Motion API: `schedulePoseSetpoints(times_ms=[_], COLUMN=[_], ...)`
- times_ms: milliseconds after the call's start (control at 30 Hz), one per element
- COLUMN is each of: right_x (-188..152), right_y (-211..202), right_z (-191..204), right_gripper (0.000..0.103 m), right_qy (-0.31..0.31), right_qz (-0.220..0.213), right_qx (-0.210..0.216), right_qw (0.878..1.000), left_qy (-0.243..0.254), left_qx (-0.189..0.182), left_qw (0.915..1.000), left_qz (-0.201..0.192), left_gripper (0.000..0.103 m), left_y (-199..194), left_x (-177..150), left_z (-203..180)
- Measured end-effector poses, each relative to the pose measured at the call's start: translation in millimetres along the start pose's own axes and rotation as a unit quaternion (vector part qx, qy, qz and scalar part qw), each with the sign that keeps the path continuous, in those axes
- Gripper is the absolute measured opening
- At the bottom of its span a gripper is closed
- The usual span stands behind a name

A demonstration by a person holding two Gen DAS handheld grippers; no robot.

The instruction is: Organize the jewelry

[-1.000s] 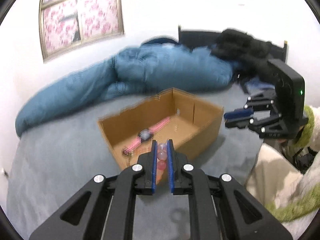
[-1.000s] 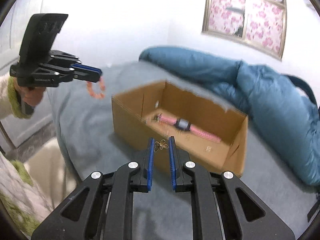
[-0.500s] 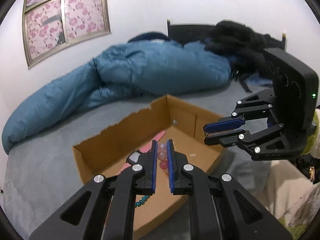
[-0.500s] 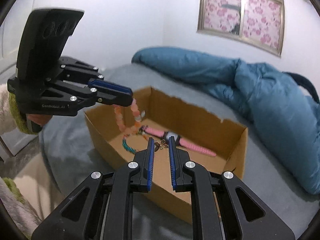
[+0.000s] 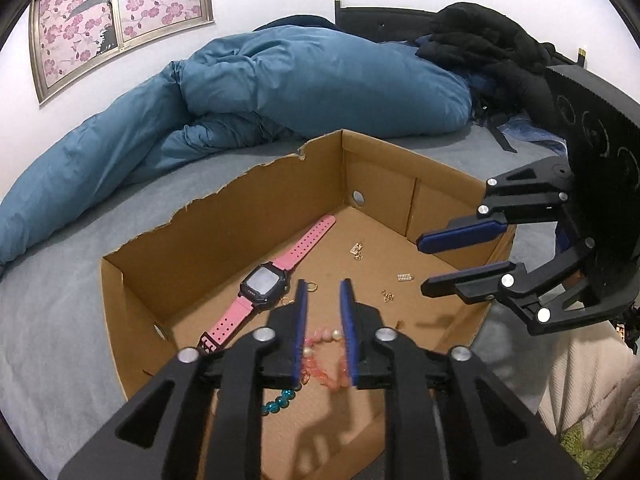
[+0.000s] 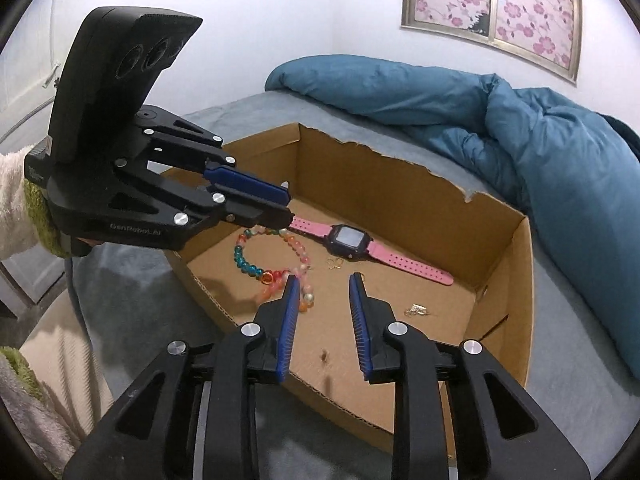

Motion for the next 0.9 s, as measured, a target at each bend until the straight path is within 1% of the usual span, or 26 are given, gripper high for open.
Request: schedulePoseSetpoints(times_ms=[167,267,367,400,433,500,533,633,700,767,800,867,900], right_x=[-1.0,0.6,3.3,3.3,3.5,2.7,1.4,-2.5,-6.2,-10.2,-12.5,-18.4,-20.7], right_y=[-9.9,-23.3,-38.4,-46.8,-52.4,-66.8,-77.8,-100.7,-117.4,-130.0,-135.3,-148.1,-152.2], right_z=[2.8,7.1,12.5,16.0,18.4,25.2,30.4,41.1,49.2,55.0,58.2,64.9,67.9], right_gripper=[0.026,0.029,0.032,0.034,0.037,0.04,0.041,0.052,0.055,0.061,0.065,0.067,0.069], right_qy=[0.013,0.023,0.033,0.039,0.042,0.049,0.055,0.066,0.074,0.084,0.091,0.102,0.107], right_qz=[-0.01,-0.023,-0.035,-0.041,-0.044,-0.052,-0.059,-0.069,-0.074,-0.074,-0.073,-0.07,-0.068], right_qx=[-0.005,-0.008,-0.015,-0.019,-0.021,-0.027,-0.031,-0.039,-0.046,-0.052,-0.055,-0.061,-0.067], right_qw=[1.0,0.999,0.999,0.998,0.998,0.997,0.996,0.995,0.993,0.992,0.992,0.99,0.99], left_qy=[0.002,0.001,-0.005,-0.008,-0.009,-0.013,-0.015,-0.029,-0.034,-0.039,-0.043,-0.053,-0.063], left_qx=[0.011,0.022,0.037,0.041,0.044,0.057,0.069,0.098,0.11,0.128,0.137,0.146,0.155], left_qw=[0.9999,0.9996,0.9987,0.9984,0.9981,0.9971,0.9961,0.9931,0.9918,0.9894,0.9882,0.9866,0.9849], left_qz=[-0.008,-0.019,-0.034,-0.039,-0.042,-0.049,-0.053,-0.057,-0.056,-0.055,-0.054,-0.049,-0.043], left_gripper=[0.028,0.033,0.039,0.041,0.044,0.049,0.053,0.064,0.069,0.077,0.079,0.087,0.089], left_y=[-14.4,-31.4,-56.4,-64.8,-71.7,-88.4,-98.9,-126.9,-140.3,-156.2,-164.7,-174.3,-179.0], left_x=[1.8,4.4,5.7,5.8,5.6,5.2,4.7,1.7,-0.2,-3.9,-6.6,-10.5,-13.2], left_z=[-5.8,-10.1,-18.2,-21.7,-25.0,-33.0,-37.7,-54.0,-63.5,-76.7,-84.4,-94.8,-100.5])
Point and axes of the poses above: each gripper's, at about its wrist camera, not at the fingertips, and y roughly the way its jaws point, z to its left, x to its top, the point moved 2 cm from there along y, roughly the way its jaws point, and after that the axes turned 10 degrees about y, right-handed, at the moved point
